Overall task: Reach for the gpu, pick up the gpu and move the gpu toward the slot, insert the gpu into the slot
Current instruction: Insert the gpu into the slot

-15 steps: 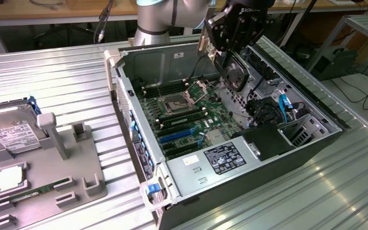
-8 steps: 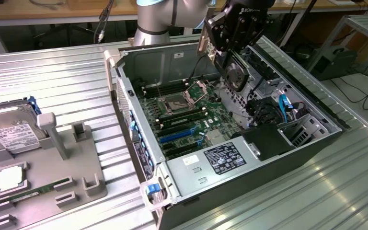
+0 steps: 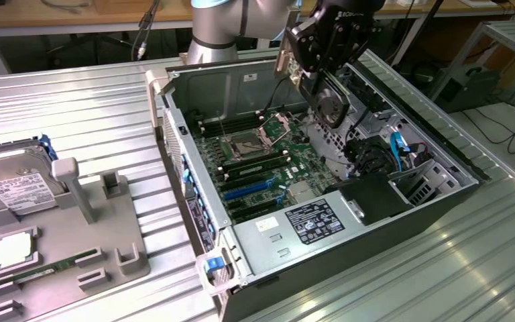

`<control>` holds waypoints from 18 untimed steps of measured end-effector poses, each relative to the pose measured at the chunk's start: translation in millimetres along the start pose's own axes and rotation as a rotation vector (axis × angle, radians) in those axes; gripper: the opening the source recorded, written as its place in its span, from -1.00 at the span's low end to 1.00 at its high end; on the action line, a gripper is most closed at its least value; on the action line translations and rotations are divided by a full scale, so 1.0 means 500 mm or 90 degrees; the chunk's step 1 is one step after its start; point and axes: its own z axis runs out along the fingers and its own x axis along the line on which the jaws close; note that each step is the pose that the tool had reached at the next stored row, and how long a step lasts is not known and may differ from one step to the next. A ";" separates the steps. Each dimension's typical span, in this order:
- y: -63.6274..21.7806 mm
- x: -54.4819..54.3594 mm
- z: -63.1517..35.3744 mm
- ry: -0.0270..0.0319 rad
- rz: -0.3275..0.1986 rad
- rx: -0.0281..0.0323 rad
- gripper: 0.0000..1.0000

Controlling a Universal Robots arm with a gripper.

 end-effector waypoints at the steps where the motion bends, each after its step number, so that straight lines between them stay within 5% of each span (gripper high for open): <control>1: 0.000 0.000 0.000 0.0004 -0.015 -0.0005 -0.44; 8: 0.000 0.000 0.000 0.0030 -0.102 -0.0031 -0.44; 18: 0.000 0.000 0.000 0.0096 -0.327 -0.0100 -0.44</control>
